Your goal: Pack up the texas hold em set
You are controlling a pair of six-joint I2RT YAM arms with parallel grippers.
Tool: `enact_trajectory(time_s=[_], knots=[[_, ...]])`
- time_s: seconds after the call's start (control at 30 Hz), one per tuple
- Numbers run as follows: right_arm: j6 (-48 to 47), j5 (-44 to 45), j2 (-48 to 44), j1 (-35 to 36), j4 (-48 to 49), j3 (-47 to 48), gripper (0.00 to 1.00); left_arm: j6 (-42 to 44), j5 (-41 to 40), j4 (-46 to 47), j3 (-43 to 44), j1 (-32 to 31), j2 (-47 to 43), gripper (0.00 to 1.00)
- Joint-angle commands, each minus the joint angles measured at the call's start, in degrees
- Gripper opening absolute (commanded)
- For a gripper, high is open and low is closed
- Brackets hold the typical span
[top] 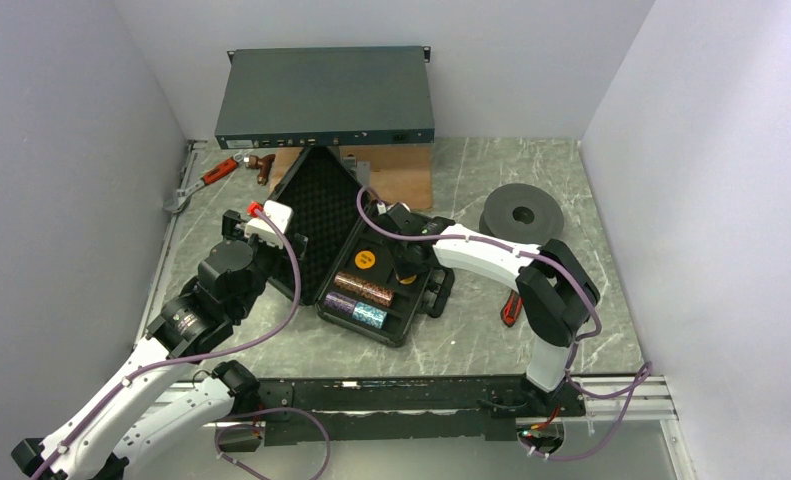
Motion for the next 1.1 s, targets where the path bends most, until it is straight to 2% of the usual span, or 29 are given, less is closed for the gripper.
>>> enact_trajectory(time_s=[0.0,0.27,0.43,0.5,0.6,0.7,0.9,1.07], knots=[[-0.76,1.79,-3.62,0.23,-1.74,2.09,0.32,0.19,0.23,0.69,0.59,0.07,-0.1,0.94],[-0.01,2.96,-11.19,0.57,-2.97,3.41,0.38,0.59,-0.09,0.95,0.39,0.09,0.19,0.94],[1.26,3.32,-18.63,0.59,-1.05,-0.26,0.45,0.81,-0.18,1.25,0.14,0.07,0.04,0.96],[1.79,3.21,-22.87,0.56,1.06,-2.96,0.55,1.0,-0.09,1.46,-0.08,0.1,-0.12,0.97],[2.96,3.37,-28.09,0.56,3.28,-7.0,0.8,1.16,-0.02,1.83,-0.37,0.07,-0.11,1.0],[4.07,3.62,-32.41,0.57,4.13,-10.04,0.99,1.45,-0.62,2.37,-0.72,0.07,-0.07,1.0],[5.48,4.52,-39.51,0.64,3.27,-14.25,1.0,0.82,-3.2,1.66,-0.27,0.35,0.48,1.0],[7.22,5.69,-46.6,0.61,3.99,-18.98,1.0,-1.03,-2.84,0.15,1.55,3.02,1.38,1.0]])
